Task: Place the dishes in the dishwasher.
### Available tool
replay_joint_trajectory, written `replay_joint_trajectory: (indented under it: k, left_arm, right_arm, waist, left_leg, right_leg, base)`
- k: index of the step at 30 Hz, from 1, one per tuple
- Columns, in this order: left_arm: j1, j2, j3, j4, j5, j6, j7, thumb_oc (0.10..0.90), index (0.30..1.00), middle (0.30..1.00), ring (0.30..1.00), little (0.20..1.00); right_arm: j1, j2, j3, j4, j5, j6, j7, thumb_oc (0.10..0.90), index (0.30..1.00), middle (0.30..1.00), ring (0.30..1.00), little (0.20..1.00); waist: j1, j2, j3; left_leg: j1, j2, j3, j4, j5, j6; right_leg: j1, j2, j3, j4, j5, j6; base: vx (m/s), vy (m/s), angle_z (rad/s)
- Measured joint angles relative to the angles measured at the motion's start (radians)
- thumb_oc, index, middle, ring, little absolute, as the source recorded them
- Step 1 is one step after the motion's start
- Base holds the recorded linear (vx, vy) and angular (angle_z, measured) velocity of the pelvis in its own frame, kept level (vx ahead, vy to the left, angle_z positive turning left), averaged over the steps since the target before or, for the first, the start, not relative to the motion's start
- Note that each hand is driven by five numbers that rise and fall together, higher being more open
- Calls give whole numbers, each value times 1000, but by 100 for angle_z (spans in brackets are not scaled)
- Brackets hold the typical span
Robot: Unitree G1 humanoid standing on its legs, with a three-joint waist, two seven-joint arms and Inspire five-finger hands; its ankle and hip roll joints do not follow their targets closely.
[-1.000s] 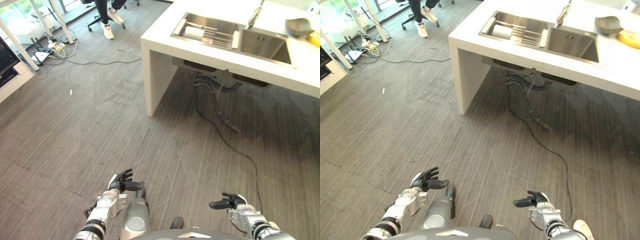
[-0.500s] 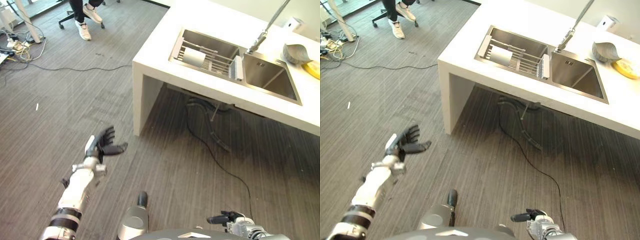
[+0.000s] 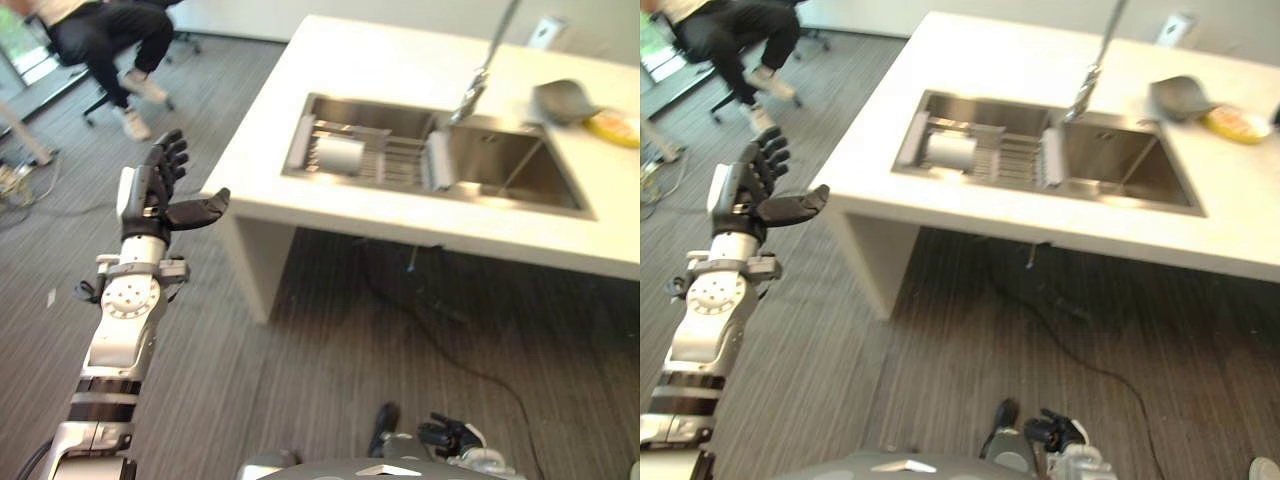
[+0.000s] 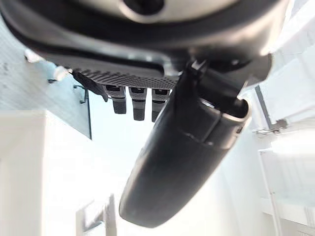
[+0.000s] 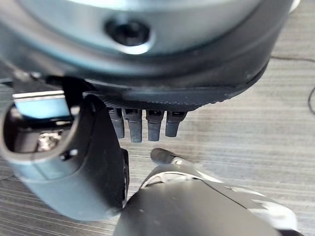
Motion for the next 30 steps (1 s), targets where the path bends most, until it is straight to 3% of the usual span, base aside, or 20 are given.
replay_joint_trajectory:
  k: [1, 2, 4, 5, 6, 8, 9, 11, 12, 13, 15, 16, 17, 19, 22, 27, 30]
  left_arm:
    - [-2, 0, -2, -17, 1, -1, -13, 800, 900, 900, 900, 900]
    - [-7, -4, -5, -21, 8, -11, -18, 800, 900, 900, 900, 900]
    - [-8, -11, -5, -17, 10, -11, -14, 800, 900, 900, 900, 900]
    - [-13, -7, -5, -20, 11, -11, -15, 800, 900, 900, 900, 900]
    - [-30, -12, -6, -23, 18, -13, -10, 800, 900, 900, 900, 900]
    - [-51, -21, -16, -37, 21, -18, -9, 800, 900, 900, 900, 900]
    - [-59, -19, -33, -39, 22, -19, -8, 800, 900, 900, 900, 900]
    - [-85, -20, -78, -42, 29, -19, -1, 800, 900, 900, 900, 900]
    - [-103, -20, -100, -42, 37, -19, 0, 800, 900, 900, 900, 900]
    - [-112, -20, -108, -42, 38, -19, 1, 800, 900, 900, 900, 900]
    - [-119, -30, -116, -41, 39, -19, 1, 800, 900, 900, 900, 900]
    - [-118, -32, -122, -38, 44, -19, 0, 800, 900, 900, 900, 900]
    - [-118, -33, -125, -38, 47, -17, -3, 800, 900, 900, 900, 900]
    - [-118, -17, -126, -36, 44, -16, -2, 800, 900, 900, 900, 900]
    - [-113, 41, -109, -30, 42, -17, 1, 800, 900, 900, 900, 900]
    - [-94, 61, -114, 21, 43, -17, -19, 800, 900, 900, 900, 900]
    - [-96, 61, -167, 74, 47, -15, -52, 800, 900, 900, 900, 900]
  right_arm:
    - [-8, -14, 14, 0, -1, 1, 1, 800, 900, 900, 900, 900]
    - [-13, -26, 44, -7, -11, 8, 6, 800, 900, 900, 900, 900]
    - [1, -36, 101, -40, -22, 8, 12, 800, 900, 900, 900, 900]
    - [8, -37, 116, -44, -24, 4, 13, 800, 900, 900, 900, 900]
    - [20, -47, 149, -71, -41, 3, 14, 800, 900, 900, 900, 900]
    - [25, -60, 163, -78, -45, 6, 15, 800, 900, 900, 900, 900]
    - [27, -61, 163, -79, -49, 7, 14, 800, 900, 900, 900, 900]
    - [41, -58, 148, -78, -49, 7, 12, 800, 900, 900, 900, 900]
    - [40, -57, 143, -67, -48, 1, 11, 800, 900, 900, 900, 900]
    - [39, -59, 139, -62, -48, -3, 11, 800, 900, 900, 900, 900]
    - [40, -90, 137, -54, -49, -21, 11, 800, 900, 900, 900, 900]
    - [42, -110, 120, -42, -48, -32, 12, 800, 900, 900, 900, 900]
    - [54, -107, 118, -20, -50, -33, 8, 800, 900, 900, 900, 900]
    - [110, -69, 117, -10, -50, -31, 19, 800, 900, 900, 900, 900]
    - [167, -31, 118, -10, -51, -31, 20, 800, 900, 900, 900, 900]
    - [215, -31, 116, -6, -87, -27, 53, 800, 900, 900, 900, 900]
    - [196, -34, 109, 29, -85, -11, 72, 800, 900, 900, 900, 900]
  waist:
    - [-4, 15, -4]
    - [-19, 23, -5]
    - [-23, 15, -8]
    - [-24, 4, -9]
    - [-24, -16, -13]
    - [-25, -17, -3]
    - [-26, -21, 6]
    - [-27, -40, 29]
    - [-22, -36, 41]
    - [-20, -25, 54]
    - [-24, 13, 78]
    - [-35, 47, 83]
    - [-37, 40, 90]
    - [-38, 11, 73]
    - [-41, -16, 55]
    - [-66, 14, 30]
    - [-81, 36, -6]
  left_leg:
    - [-13, 25, 8, 32, -14, -25]
    - [-34, 57, 8, 119, -34, -72]
    - [-119, 95, -10, 341, -34, -93]
    - [-163, 108, -10, 446, -25, -120]
    - [-229, 123, -27, 581, 10, -169]
    - [-281, 143, -32, 677, -12, -177]
    - [-292, 143, -32, 663, -49, -173]
    - [-293, 141, -25, 468, -73, -160]
    - [-292, 159, -24, 262, -52, -152]
    - [-287, 173, -26, 149, -8, -153]
    - [-294, 205, -27, 25, 92, -148]
    - [-295, 216, -27, -19, 137, -148]
    - [-269, 190, -9, -16, 214, -108]
    - [-217, 138, 11, -91, 229, -91]
    - [-193, 113, 41, -92, 223, -71]
    - [-163, 112, 72, -96, 209, -76]
    - [-155, 129, 87, -98, 201, -95]
  right_leg:
    - [1, 25, -2, -2, -11, -17]
    - [27, 57, -5, -17, -25, -28]
    - [49, 89, -17, -4, -46, -55]
    - [61, 91, -21, -14, -44, -62]
    - [81, 97, -26, -32, -76, -96]
    - [109, 113, -21, -71, -93, -93]
    - [123, 112, -17, -82, -94, -93]
    - [153, 96, -3, -127, -96, -81]
    - [156, 93, 2, -146, -85, -67]
    - [159, 94, 14, -147, -79, -56]
    - [168, 95, 26, -152, -70, -17]
    - [180, 103, 32, -156, -74, 7]
    - [197, 76, 55, -158, -69, 51]
    - [203, 29, 57, -156, -70, 73]
    - [207, 2, 63, -152, -61, 93]
    - [222, 3, 83, -151, -62, 98]
    - [218, 15, 91, -153, -70, 97]
  base:
    - [301, -285, -22]
    - [140, -238, -31]
    - [150, -244, -32]
    - [118, -162, -24]
    - [104, -90, -19]
    - [118, 11, -6]
    - [131, 117, 4]
    - [136, 194, 8]
    - [102, 134, -9]
    - [140, 127, -24]
    - [118, 98, -32]
    - [115, 171, -42]
    - [127, 221, -31]
    - [78, 194, -14]
    - [44, 159, -23]
    - [26, 91, -20]
    - [57, 71, -14]
